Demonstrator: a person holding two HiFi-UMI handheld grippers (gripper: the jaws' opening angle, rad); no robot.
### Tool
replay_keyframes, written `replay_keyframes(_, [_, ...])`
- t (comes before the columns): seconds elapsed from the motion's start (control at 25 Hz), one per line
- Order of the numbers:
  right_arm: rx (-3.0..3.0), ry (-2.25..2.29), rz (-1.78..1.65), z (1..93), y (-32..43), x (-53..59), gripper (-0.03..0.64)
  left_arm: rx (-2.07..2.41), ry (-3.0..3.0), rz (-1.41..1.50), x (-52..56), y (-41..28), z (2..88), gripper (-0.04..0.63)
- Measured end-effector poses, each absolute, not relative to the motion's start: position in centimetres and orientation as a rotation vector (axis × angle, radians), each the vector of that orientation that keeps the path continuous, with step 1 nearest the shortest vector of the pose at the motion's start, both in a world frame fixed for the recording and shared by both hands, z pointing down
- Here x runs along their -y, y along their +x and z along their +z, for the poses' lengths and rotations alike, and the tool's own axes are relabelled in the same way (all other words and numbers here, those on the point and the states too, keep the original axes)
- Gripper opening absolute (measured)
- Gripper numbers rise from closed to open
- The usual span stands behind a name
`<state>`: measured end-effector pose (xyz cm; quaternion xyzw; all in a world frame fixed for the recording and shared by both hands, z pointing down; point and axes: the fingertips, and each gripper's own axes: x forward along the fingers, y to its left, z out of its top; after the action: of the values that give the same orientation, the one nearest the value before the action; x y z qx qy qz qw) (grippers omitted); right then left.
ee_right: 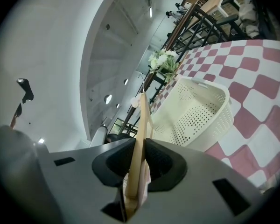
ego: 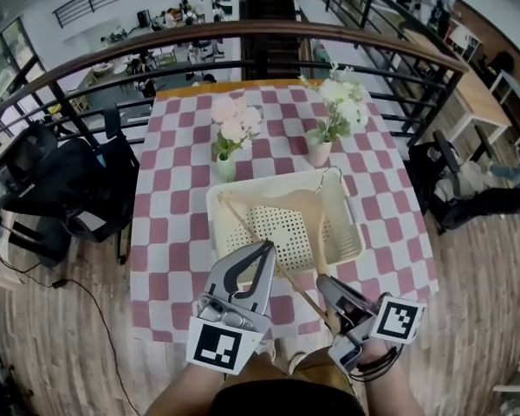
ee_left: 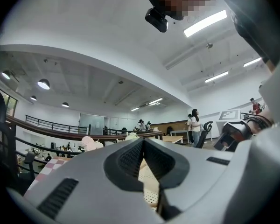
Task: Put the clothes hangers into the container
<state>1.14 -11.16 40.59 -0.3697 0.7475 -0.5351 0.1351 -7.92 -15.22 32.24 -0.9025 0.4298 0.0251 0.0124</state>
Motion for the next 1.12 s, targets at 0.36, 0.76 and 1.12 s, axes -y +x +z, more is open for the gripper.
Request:
replay_keyframes(0.36, [-2.214, -1.08, -1.554, 40.7, 1.6, 11.7, 0.077, -1.357, -2.798, 0.082, 15.4, -8.0, 31.9, 0.008])
replay_keyframes(0.76, [-2.334, -1.11, -1.557, 41.1, 2.8, 12.7, 0.077, -1.41, -2.78, 0.055, 15.8, -6.7, 31.9, 0.008])
replay_keyframes(1.12, [-2.404, -1.128, -1.642, 43.3, 4.7, 13.4, 0.077, -1.45, -2.754, 0.003, 16.2, -5.4, 32.2, 0.008])
